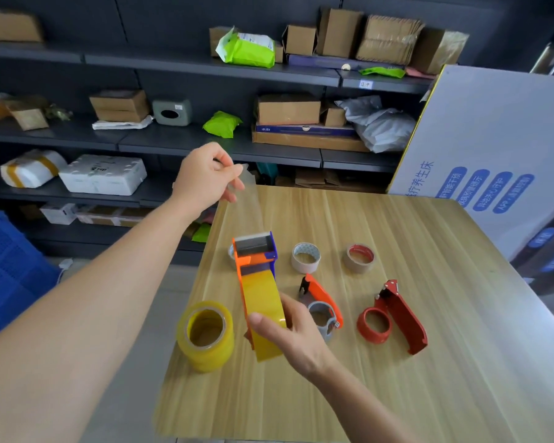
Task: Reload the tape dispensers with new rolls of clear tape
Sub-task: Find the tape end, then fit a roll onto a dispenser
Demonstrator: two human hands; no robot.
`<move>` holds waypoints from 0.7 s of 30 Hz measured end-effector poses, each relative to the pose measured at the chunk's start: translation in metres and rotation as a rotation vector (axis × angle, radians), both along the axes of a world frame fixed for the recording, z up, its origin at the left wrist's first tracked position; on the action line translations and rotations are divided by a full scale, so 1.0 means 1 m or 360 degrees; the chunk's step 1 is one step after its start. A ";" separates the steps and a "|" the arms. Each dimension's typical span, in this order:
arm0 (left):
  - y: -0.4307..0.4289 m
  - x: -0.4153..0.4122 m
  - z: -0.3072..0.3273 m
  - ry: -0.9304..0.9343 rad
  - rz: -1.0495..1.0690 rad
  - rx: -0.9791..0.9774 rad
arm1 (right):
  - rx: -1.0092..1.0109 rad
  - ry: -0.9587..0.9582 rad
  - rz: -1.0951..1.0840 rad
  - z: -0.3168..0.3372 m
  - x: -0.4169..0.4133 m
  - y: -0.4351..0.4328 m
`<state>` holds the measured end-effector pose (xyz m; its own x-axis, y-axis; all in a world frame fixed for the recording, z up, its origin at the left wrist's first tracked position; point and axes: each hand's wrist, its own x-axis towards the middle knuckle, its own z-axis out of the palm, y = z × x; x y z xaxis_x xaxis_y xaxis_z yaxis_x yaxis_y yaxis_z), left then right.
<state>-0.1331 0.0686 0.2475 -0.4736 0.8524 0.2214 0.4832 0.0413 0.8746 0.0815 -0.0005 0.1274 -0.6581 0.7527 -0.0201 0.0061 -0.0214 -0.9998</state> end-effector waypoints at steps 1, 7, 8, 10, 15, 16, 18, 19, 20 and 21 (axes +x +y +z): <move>0.000 -0.001 -0.005 -0.0051 0.0035 -0.0020 | 0.0000 0.0026 0.0007 0.002 0.002 -0.002; 0.002 0.008 -0.047 -0.0235 0.0139 -0.0208 | -0.0083 0.0069 0.0031 0.012 0.021 -0.008; 0.002 0.011 -0.056 -0.0271 0.0134 -0.0245 | -0.0125 0.0093 0.0038 0.014 0.025 -0.008; -0.001 0.021 -0.075 -0.0360 0.0091 -0.0342 | -0.0214 0.0142 0.0067 0.018 0.034 -0.008; -0.022 0.048 -0.129 -0.1114 0.0076 -0.0532 | -0.0422 0.0236 0.0038 0.022 0.048 -0.001; -0.028 0.054 -0.136 -0.1247 0.0085 -0.0573 | -0.0449 0.0232 0.0003 0.022 0.049 0.001; -0.041 0.067 -0.145 -0.1471 0.0047 -0.0635 | -0.0509 0.0182 -0.0061 0.022 0.047 0.004; -0.047 0.073 -0.148 -0.1567 0.0026 -0.0649 | -0.0553 0.0152 -0.0103 0.022 0.046 0.005; -0.052 0.080 -0.149 -0.1651 0.0014 -0.0652 | -0.0601 0.0121 -0.0154 0.023 0.044 0.005; -0.057 0.085 -0.150 -0.1718 0.0007 -0.0665 | -0.0649 0.0097 -0.0203 0.024 0.043 0.005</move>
<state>-0.0483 0.0119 0.0972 -0.2479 0.7617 -0.5986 -0.5077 0.4241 0.7499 0.1241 0.0050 0.1509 -0.5694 0.7665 -0.2970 -0.0809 -0.4117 -0.9077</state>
